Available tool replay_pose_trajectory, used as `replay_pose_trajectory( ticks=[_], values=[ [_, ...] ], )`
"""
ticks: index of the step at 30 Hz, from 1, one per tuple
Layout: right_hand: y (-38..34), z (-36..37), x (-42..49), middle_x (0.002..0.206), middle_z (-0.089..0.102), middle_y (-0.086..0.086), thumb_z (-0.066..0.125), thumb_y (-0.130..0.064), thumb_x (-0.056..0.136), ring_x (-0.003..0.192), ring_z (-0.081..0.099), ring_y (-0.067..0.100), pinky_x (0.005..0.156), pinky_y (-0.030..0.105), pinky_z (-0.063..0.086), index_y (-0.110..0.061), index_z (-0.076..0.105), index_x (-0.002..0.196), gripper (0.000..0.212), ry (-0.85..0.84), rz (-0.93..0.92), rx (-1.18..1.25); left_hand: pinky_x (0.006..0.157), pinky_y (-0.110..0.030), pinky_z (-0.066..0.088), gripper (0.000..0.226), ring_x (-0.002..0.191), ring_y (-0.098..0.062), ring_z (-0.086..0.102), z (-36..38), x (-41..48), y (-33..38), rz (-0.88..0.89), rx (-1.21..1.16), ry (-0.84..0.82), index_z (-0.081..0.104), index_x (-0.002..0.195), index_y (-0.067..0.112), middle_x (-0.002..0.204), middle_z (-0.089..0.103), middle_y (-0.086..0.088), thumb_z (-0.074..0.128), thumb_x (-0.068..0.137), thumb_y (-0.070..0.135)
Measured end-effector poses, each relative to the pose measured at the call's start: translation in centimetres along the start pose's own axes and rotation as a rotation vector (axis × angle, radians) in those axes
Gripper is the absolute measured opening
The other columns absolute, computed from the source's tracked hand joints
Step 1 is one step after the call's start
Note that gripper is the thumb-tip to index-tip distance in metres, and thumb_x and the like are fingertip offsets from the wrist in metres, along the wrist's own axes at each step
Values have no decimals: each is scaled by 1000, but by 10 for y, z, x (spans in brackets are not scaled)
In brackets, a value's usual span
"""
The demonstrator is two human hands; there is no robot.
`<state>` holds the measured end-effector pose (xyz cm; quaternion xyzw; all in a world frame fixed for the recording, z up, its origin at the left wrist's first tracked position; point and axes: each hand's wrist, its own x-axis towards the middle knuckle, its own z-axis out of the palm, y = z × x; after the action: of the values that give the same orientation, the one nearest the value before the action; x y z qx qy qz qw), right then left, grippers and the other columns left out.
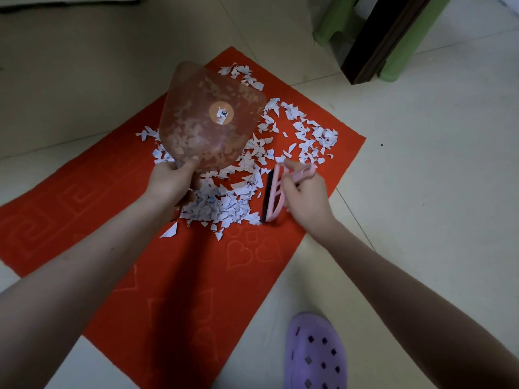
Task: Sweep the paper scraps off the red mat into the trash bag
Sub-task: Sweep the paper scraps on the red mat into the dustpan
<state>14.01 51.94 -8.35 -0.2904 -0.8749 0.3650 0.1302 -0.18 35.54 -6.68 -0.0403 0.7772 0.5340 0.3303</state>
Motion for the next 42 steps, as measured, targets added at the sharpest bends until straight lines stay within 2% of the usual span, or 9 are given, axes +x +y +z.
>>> replay_pose_trajectory(
  ticks=[4,10,14,18,22,28,34,37,42],
  values=[
    [4,-27,23,73,65,17,41,-14,100,61,60,29,59,36,44,-6,58,126,33,181,-23,-38,37,-16,34,33,48,-17,43,-1,2,-3,-4,15,10,55,76,8,66,52,-5,49,98,32],
    [45,-47,78,66,59,9,39,-39,95,64,58,30,59,27,34,-9,58,81,37,346,154,-197,33,-11,32,34,49,-18,43,12,7,-2,-12,23,-8,54,74,9,68,54,-7,50,97,33],
    [50,-61,103,59,48,3,39,-33,99,62,50,25,57,28,30,-13,43,64,41,387,279,-262,34,-11,32,30,48,-18,42,23,9,9,-26,20,-38,57,79,8,66,53,-6,51,96,32],
    [48,-68,122,81,53,9,38,-20,99,73,49,24,63,29,32,-4,55,80,30,353,371,-345,35,-13,31,33,47,-16,43,27,19,31,2,111,-20,55,75,10,64,54,-4,49,98,33],
    [50,-56,122,62,47,5,41,-12,94,67,54,23,56,26,33,-9,42,64,29,224,447,-365,45,-24,37,31,32,-9,44,36,25,48,11,107,-6,57,80,8,62,53,-4,49,98,33],
    [39,-18,111,86,65,19,38,-15,96,81,62,32,72,36,47,4,63,94,31,183,220,-406,36,-13,34,32,44,-13,43,48,23,48,22,139,-21,57,77,9,64,54,-5,49,99,32],
    [24,-4,92,53,51,3,41,-29,100,44,50,8,48,16,39,-11,50,62,43,72,123,-182,47,-24,36,33,47,-16,44,39,28,57,69,193,-19,56,78,10,65,54,-5,50,98,35],
    [22,-29,95,46,38,2,49,-24,97,38,34,11,38,15,22,-14,35,50,50,133,167,-35,44,-22,36,33,46,-16,43,39,32,65,86,209,-25,55,77,11,65,54,-5,50,98,35],
    [25,-58,105,51,46,9,50,-25,94,43,39,17,43,27,28,-5,47,59,40,119,166,-50,30,-9,25,32,34,-12,42,54,38,66,73,202,-78,54,84,5,64,52,-6,50,98,34]
  ],
)
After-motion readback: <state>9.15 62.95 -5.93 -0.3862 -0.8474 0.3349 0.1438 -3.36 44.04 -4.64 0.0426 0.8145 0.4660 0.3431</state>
